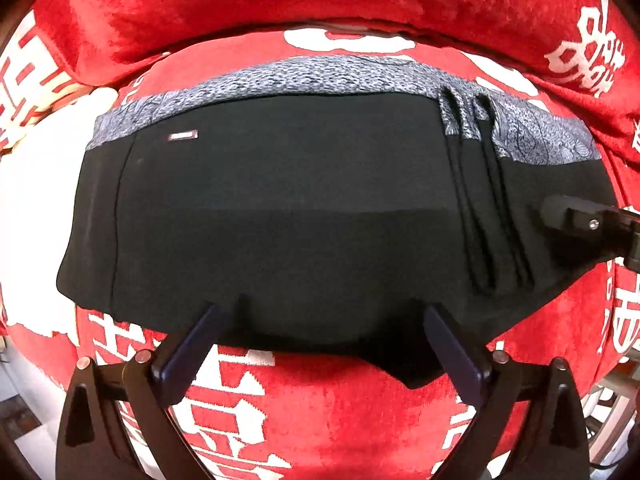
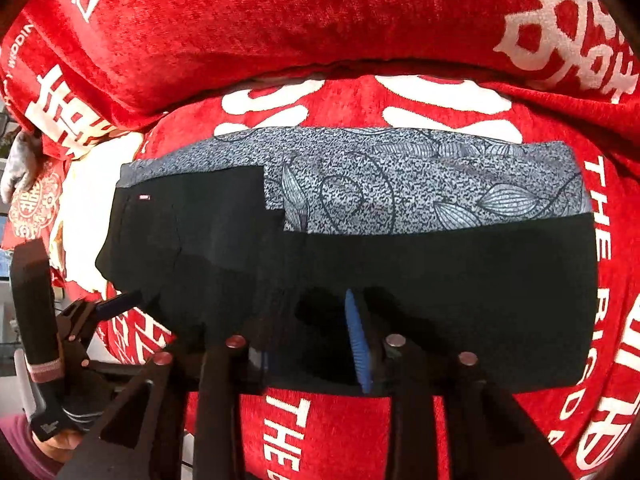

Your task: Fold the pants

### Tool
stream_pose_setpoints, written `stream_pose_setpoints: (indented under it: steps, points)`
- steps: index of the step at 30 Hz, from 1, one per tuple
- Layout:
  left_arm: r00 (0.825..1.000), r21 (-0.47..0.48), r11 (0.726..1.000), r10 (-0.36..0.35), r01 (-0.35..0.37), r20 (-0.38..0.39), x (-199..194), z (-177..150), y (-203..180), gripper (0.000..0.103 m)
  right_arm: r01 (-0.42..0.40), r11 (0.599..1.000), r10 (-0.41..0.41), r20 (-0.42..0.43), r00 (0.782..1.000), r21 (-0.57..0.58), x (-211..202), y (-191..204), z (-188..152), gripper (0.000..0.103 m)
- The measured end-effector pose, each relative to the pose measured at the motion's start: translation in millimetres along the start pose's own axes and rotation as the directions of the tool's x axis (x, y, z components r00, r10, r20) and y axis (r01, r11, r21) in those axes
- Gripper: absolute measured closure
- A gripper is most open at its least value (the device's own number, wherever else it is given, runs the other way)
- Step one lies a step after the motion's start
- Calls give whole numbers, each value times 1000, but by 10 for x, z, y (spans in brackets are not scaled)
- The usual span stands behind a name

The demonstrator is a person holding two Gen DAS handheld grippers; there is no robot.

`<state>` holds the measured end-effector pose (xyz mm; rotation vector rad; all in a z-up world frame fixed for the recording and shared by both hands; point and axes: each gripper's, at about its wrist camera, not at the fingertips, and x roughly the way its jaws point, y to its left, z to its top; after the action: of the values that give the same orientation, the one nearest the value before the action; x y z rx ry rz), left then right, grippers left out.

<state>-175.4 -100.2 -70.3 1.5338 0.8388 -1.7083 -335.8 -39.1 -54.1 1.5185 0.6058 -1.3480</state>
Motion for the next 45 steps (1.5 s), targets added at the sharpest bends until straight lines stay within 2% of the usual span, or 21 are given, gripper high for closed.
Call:
stream_pose_setpoints:
  steps: [5,7,9,17,20,21,23,25,26,34,39,45]
  points:
    - [1000,-15,1000,-3,3,-11,36,-21,118,1,16,1000,-16,-26,1000,-1,72,73,-93,62]
    - [1000,-23,1000,-5,4,-18,60,-27,178,1,18,1000,-18,-27,999,3,81,90,-131,54]
    - [999,-34,999,-14,13,-31,96,-34,249,1,18,1000,-18,-31,999,13,86,101,-149,50]
    - [994,-132,986,-109,105,-24,146,-162,642,1,50,999,-50,-47,998,-7,111,207,-188,38]
    - [993,-173,978,-121,116,-18,177,-232,831,1,69,997,-70,-42,997,-25,125,273,-218,27]
    - [992,-188,975,-126,119,-23,171,-273,869,1,77,997,-78,-36,996,-32,127,296,-225,20]
    - [988,-216,967,-147,135,-40,186,-329,965,1,102,993,-103,-19,994,-53,131,349,-242,16]
    - [987,-236,962,-155,138,-53,211,-393,1054,1,138,988,-140,-14,990,-71,156,387,-258,2]
    - [986,-244,960,-154,135,-60,177,-446,1020,1,139,988,-142,-27,990,-72,180,393,-267,0]
    - [984,-335,931,-171,143,-56,136,-609,1459,1,165,983,-170,-68,983,-77,228,409,-271,0]
    - [988,-381,917,-147,118,-50,140,-621,1732,1,228,968,-236,-75,969,-104,239,488,-228,0]
    - [986,-428,896,-155,116,-58,217,-648,1831,1,201,973,-211,-79,974,-112,230,591,-218,0]
